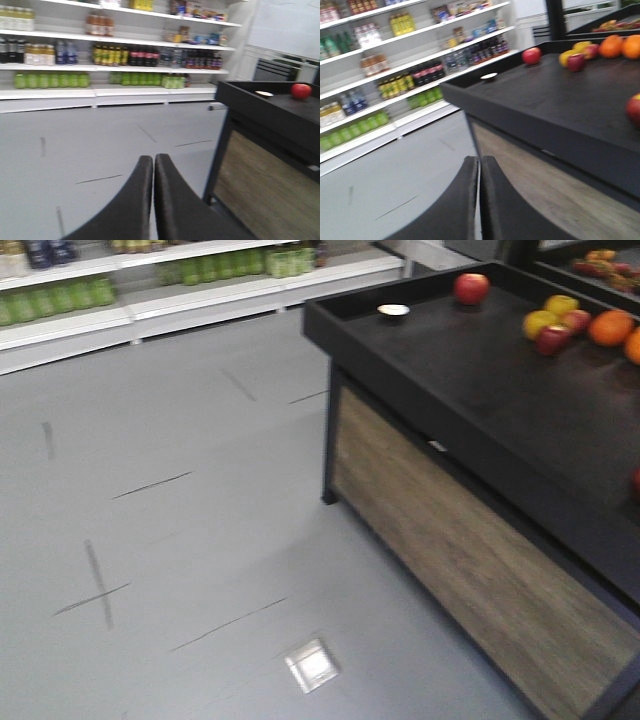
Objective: Pick three apples into basket with both arms
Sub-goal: 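Turn the base and approach the table holding the light-blue basket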
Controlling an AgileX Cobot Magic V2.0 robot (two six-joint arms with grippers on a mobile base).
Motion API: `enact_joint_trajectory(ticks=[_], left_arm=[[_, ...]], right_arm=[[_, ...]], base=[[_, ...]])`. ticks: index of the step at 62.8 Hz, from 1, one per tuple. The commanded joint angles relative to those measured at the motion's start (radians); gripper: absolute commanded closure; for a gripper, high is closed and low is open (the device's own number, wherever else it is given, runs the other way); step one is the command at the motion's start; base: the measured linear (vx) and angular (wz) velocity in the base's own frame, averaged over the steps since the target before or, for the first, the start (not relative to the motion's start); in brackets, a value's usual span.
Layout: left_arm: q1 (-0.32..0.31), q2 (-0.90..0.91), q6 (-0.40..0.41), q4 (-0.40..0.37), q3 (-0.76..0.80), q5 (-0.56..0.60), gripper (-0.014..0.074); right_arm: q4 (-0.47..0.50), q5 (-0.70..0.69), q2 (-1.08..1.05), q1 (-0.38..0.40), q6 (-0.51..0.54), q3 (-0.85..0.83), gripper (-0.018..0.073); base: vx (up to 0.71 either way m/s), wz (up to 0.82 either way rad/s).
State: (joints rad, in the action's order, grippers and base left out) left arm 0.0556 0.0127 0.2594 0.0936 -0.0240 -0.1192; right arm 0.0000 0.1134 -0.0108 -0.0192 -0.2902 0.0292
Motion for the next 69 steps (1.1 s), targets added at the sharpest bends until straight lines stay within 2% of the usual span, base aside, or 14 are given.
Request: enact_joint_trajectory(ticks=[1,69], left_arm=[[0.003,0.015,0.007,-0.006,-0.023,0.076,0.0603],[0.003,0.015,0.007,-0.006,-0.023,0.076,0.0603]], right_arm=[[-0.006,-0.07,-0.011,0.008,0.005,0.014,0.0564],[-0.006,-0.07,-0.011,0.008,0.005,0.014,0.0564]], base=[[0.14,-0.63],[0.08,-0.56]])
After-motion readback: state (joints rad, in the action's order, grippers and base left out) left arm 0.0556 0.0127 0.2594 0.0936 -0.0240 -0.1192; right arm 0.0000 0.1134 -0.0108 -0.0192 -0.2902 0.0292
